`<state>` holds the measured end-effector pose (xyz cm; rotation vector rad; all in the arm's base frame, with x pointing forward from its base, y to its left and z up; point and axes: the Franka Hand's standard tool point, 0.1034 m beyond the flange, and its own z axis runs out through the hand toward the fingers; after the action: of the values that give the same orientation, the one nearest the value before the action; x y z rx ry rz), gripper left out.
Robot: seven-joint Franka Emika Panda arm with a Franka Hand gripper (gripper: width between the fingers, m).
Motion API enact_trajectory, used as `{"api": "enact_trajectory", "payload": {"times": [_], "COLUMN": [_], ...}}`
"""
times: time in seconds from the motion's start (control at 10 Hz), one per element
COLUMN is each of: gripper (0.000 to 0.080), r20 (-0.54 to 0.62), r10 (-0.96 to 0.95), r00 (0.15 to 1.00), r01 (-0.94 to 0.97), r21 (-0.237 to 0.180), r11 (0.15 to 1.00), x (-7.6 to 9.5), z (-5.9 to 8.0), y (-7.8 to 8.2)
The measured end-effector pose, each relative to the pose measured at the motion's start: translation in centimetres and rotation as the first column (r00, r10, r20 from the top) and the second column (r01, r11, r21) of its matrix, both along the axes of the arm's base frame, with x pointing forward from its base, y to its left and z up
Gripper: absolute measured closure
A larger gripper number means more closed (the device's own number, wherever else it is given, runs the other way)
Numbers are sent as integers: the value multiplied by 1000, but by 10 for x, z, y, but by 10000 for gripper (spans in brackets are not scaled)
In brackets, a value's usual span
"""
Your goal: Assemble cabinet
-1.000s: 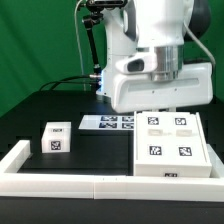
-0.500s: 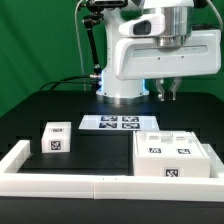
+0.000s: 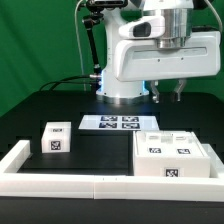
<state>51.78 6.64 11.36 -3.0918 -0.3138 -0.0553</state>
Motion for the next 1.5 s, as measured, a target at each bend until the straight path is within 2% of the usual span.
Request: {"api": "enact_trajectory", "payload": {"times": [0.1,0.2,0.4,0.5,0.6,0.9,1.0,1.2,1.5], "gripper": [380,380,109,109,20,1,2,2,2], "r20": [-18,-10,1,-4,0,-2,5,-2,10], "r10": [-43,-65,-100,-100,-96,-87,-76,-89,-101], "r00": [999,998,995,995,995,996,997,996,995], "r01": [43,65,100,101,96,87,76,89,101], "r21": [1,7,21,22,23,22,24,29,42], "r11": [999,998,995,995,995,996,997,996,994], "x": [-13,-20,-37,-38,-37,-38,-37,-38,-26], "z": [-13,-27,-60,-65,-64,-65,-69,-98,-107], "y": [1,0,0,0,0,0,-2,-10,-4]}}
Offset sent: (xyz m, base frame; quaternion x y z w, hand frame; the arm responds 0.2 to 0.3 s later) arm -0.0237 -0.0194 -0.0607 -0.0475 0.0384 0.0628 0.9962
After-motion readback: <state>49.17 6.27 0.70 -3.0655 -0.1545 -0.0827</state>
